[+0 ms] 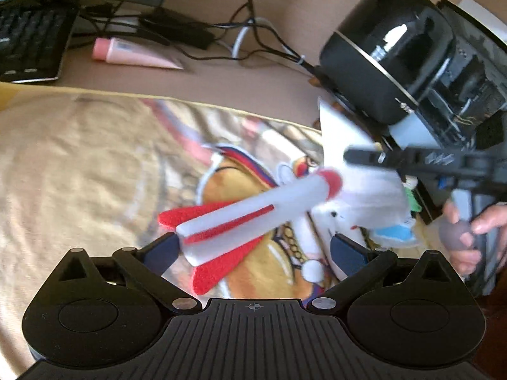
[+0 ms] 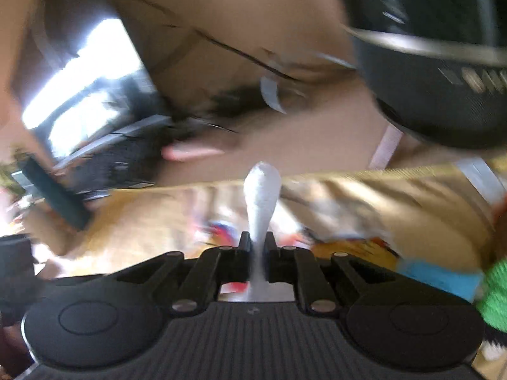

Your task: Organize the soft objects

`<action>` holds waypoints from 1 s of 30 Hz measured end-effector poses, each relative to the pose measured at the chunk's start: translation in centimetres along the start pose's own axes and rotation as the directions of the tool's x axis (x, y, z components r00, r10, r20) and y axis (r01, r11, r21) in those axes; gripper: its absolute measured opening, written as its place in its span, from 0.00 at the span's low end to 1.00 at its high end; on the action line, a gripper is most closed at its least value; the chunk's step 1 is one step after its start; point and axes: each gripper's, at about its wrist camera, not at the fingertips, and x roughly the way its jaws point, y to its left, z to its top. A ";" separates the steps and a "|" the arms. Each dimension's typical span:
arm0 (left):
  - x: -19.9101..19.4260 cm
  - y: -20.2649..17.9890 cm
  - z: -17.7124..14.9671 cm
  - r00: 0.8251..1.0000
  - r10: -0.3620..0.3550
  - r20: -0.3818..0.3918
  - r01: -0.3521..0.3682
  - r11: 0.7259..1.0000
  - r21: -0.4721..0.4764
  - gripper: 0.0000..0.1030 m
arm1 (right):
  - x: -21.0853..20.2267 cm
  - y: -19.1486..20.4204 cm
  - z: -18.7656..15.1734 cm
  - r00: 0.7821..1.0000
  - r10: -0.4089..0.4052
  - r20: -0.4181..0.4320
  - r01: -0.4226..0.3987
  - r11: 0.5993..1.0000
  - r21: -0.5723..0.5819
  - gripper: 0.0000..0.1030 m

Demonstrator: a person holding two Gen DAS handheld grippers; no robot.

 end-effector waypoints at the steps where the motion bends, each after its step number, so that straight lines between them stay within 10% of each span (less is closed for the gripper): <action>1: 0.0 -0.1 -0.1 1.000 0.001 0.003 -0.001 1.000 0.000 1.00 | 0.2 0.9 0.0 1.000 0.027 -0.004 -0.027 0.999 -0.019 0.11; 9: -0.5 0.4 -0.7 1.000 0.002 0.015 -0.001 1.000 -0.026 1.00 | 2.2 7.3 -0.4 0.978 0.195 -0.068 -0.204 0.964 -0.171 0.11; 14: -0.2 -0.5 -0.8 1.000 0.029 0.013 -0.029 1.000 0.004 1.00 | 1.2 7.0 -0.3 0.996 0.078 -0.033 -0.084 0.965 -0.250 0.12; 19: -0.1 -0.7 -1.0 0.999 0.038 0.015 -0.038 0.999 0.019 1.00 | -1.7 4.4 0.1 0.993 -0.109 0.051 0.120 0.937 -0.329 0.71; 27: -0.1 -0.6 -0.7 0.999 0.033 0.005 -0.033 0.999 0.013 1.00 | 4.6 2.7 -1.1 0.980 -0.135 -0.145 0.057 0.895 -0.443 0.70; 30: 0.1 -0.9 -0.6 0.999 0.043 -0.008 -0.043 0.998 0.041 1.00 | 5.4 2.6 -2.1 0.964 -0.146 -0.224 0.017 0.870 -0.493 0.46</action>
